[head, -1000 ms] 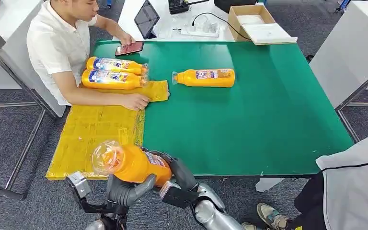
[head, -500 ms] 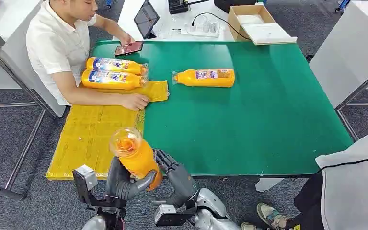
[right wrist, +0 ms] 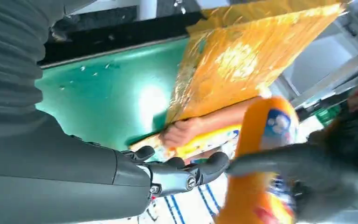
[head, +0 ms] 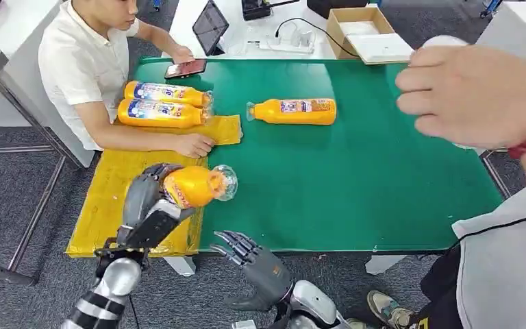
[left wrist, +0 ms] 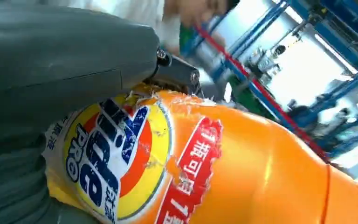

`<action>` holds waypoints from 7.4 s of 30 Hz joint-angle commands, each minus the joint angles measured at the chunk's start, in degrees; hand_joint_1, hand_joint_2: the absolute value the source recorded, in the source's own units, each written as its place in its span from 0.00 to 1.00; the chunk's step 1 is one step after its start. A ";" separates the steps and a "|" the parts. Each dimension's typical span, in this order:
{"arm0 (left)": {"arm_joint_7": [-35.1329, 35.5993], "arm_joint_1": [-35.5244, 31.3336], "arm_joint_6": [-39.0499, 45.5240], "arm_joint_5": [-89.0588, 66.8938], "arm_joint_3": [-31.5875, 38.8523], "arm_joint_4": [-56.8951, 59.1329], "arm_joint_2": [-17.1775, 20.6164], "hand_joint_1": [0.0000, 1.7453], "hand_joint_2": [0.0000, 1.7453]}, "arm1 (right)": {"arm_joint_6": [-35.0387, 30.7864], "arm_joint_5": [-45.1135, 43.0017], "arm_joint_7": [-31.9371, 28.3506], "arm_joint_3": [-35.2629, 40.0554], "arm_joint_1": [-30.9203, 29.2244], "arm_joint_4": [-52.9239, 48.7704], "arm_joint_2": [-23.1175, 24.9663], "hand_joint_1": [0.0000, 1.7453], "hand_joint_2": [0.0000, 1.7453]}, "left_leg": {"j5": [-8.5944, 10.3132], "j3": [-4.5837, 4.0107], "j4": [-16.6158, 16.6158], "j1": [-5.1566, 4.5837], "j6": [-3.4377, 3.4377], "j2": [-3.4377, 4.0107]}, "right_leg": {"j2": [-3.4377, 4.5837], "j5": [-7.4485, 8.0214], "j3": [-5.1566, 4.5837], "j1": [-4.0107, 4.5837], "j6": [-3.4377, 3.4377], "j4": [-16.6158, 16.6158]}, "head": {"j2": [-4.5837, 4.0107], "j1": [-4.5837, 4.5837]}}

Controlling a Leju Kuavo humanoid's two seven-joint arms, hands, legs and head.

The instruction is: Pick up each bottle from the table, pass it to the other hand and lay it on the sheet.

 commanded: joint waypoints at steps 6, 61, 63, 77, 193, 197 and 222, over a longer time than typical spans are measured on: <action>12.74 -26.88 -4.03 -24.92 -7.86 49.68 -4.65 1.00 1.00 | 4.20 -3.10 -1.65 0.23 -2.01 1.02 1.42 0.00 0.00 | 0.08 0.16 -0.03 0.03 -0.09 -0.11 | -0.26 -0.04 0.21 0.04 -0.08 0.01 | 0.00 0.00; -10.91 17.73 -20.08 68.72 13.78 -20.37 -11.47 0.00 1.00 | -7.10 -26.94 -5.32 -15.22 13.38 -22.53 2.57 0.00 1.00 | -0.23 0.06 0.03 0.03 -0.11 0.22 | 0.06 -0.17 0.05 0.04 -0.15 -0.01 | 0.00 0.00; -13.24 22.44 -19.17 63.91 11.91 -22.30 -10.59 0.00 1.00 | -8.25 -27.81 -5.05 -20.67 16.30 -28.21 2.44 0.00 1.00 | -0.28 0.16 0.02 0.00 -0.13 0.25 | 0.09 -0.22 0.12 0.01 -0.17 0.01 | 0.00 -0.02; -21.23 24.30 -8.37 46.83 5.77 -22.65 -8.49 0.00 1.00 | -13.79 0.25 4.05 -31.17 9.07 -13.54 -6.78 0.00 1.00 | -0.27 0.39 -0.07 0.07 -0.16 0.16 | -0.07 -0.21 0.45 0.11 -0.23 -0.20 | 0.00 0.00; -17.32 19.24 -9.68 49.87 -2.88 -13.13 -9.18 0.00 1.00 | 19.30 -25.07 5.77 -3.91 -8.28 -0.82 3.53 1.00 1.00 | -0.14 0.23 -0.03 0.08 -0.06 0.31 | 0.12 -0.05 0.26 0.08 -0.10 -0.08 | 0.00 -0.02; -16.63 18.49 -9.88 50.17 -2.90 -12.16 -9.14 0.00 1.00 | 21.84 -26.82 5.23 -3.29 -7.63 -0.88 3.94 1.00 1.00 | -0.16 0.37 -0.08 0.09 -0.11 0.30 | 0.05 -0.11 0.40 0.11 -0.18 -0.11 | 0.00 0.00; -8.21 18.20 -20.25 60.89 -4.73 -9.42 -7.53 0.00 1.00 | 20.66 -33.50 6.63 -8.45 -10.22 7.19 6.52 1.00 1.00 | -0.14 0.37 -0.12 0.05 -0.12 0.34 | 0.08 -0.09 0.38 0.07 -0.18 -0.13 | 0.00 0.02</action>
